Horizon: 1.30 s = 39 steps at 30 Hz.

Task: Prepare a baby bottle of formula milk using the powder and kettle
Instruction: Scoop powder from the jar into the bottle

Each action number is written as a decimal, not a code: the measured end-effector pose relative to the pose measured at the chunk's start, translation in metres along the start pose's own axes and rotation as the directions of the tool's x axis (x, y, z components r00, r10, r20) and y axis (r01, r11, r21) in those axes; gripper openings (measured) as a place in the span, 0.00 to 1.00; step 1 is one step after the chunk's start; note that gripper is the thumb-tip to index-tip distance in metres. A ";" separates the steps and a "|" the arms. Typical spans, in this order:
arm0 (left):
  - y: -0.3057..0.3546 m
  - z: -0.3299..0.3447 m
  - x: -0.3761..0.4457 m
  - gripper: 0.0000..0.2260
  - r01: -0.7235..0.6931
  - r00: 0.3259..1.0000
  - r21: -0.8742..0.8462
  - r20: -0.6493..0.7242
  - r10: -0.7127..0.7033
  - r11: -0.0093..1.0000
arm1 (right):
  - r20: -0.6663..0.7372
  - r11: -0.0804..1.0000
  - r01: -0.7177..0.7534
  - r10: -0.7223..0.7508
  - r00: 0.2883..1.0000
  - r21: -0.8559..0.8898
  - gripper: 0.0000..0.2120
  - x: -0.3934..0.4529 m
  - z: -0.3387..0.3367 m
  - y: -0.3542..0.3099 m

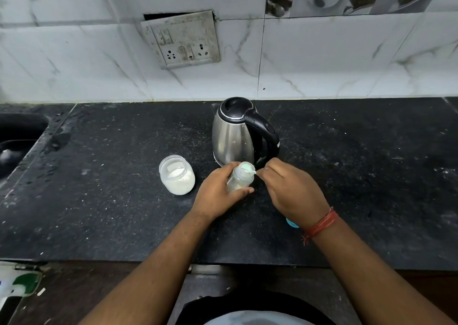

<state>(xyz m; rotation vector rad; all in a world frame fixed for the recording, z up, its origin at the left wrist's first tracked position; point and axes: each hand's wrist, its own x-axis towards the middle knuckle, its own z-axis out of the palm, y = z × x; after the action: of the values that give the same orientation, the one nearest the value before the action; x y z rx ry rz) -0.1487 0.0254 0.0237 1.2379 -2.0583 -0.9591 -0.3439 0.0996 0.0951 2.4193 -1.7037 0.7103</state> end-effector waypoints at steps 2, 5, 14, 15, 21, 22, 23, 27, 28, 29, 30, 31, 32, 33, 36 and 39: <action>0.000 0.000 0.000 0.28 -0.001 1.000 -0.002 0.000 0.001 1.000 | -0.015 1.000 0.013 -0.013 1.000 0.014 0.06 -0.001 -0.001 0.003; 0.001 -0.001 0.000 0.28 -0.006 1.000 0.004 0.006 0.006 1.000 | -0.001 0.999 0.047 -0.047 0.999 0.010 0.09 0.000 -0.005 0.006; 0.004 0.002 0.003 0.27 -0.030 1.000 0.007 0.005 0.030 1.000 | 0.068 0.994 0.051 -0.058 0.996 0.095 0.06 0.011 -0.021 0.018; 0.005 0.002 0.003 0.28 -0.030 1.000 0.002 0.004 0.030 1.000 | 0.051 0.993 0.028 -0.034 0.998 0.117 0.06 0.012 -0.022 0.019; 0.002 0.008 0.005 0.28 0.020 1.000 -0.068 0.009 -0.019 0.998 | -0.053 0.888 -0.197 0.240 0.969 0.415 0.05 0.005 -0.023 0.025; 0.001 0.010 0.005 0.27 0.037 0.999 -0.088 0.011 -0.036 0.995 | -0.054 0.823 -0.262 0.333 0.941 0.505 0.05 0.004 -0.021 0.024; 0.001 0.012 0.005 0.26 0.052 0.999 -0.100 0.016 -0.051 0.994 | -0.036 0.735 -0.329 0.432 0.901 0.594 0.06 0.002 -0.020 0.023; -0.001 0.026 0.006 0.21 0.107 0.994 -0.148 0.033 -0.103 0.983 | 0.141 0.307 -0.462 0.688 0.711 0.832 0.05 -0.005 -0.013 0.021; -0.002 0.031 0.007 0.21 0.113 0.993 -0.166 0.037 -0.108 0.980 | 0.170 0.237 -0.466 0.717 0.676 0.853 0.05 -0.006 -0.011 0.022; -0.004 0.037 0.008 0.21 0.120 0.992 -0.182 0.048 -0.113 0.976 | 0.192 0.183 -0.466 0.738 0.647 0.866 0.04 -0.008 -0.009 0.023; -0.005 0.042 0.008 0.22 0.128 0.991 -0.189 0.061 -0.118 0.974 | 0.212 0.141 -0.467 0.753 0.623 0.873 0.04 -0.010 -0.007 0.025; -0.005 0.047 0.009 0.23 0.135 0.990 -0.190 0.073 -0.123 0.972 | 0.232 0.111 -0.474 0.761 0.605 0.873 0.04 -0.012 -0.004 0.026; -0.006 0.051 0.009 0.23 0.141 0.988 -0.190 0.082 -0.128 0.972 | 0.255 0.090 -0.487 0.763 0.595 0.869 0.05 -0.014 -0.002 0.027; -0.006 0.054 0.010 0.23 0.148 0.987 -0.191 0.091 -0.133 0.970 | 0.279 0.075 -0.505 0.760 0.587 0.860 0.05 -0.016 0.001 0.028; -0.008 0.062 0.012 0.23 0.164 0.983 -0.205 0.119 -0.142 0.965 | 0.330 0.032 -0.536 0.757 0.565 0.844 0.04 -0.021 0.007 0.030; -0.013 0.067 0.014 0.23 0.175 0.978 -0.196 0.145 -0.148 0.965 | 0.355 -0.009 -0.541 0.764 0.538 0.841 0.05 -0.022 0.009 0.029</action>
<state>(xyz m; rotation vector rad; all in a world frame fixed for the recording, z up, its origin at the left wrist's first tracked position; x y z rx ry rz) -0.1977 0.0285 -0.0255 1.2753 -1.9147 -1.3265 -0.3730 0.1045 0.0726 1.3203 -2.8537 2.5586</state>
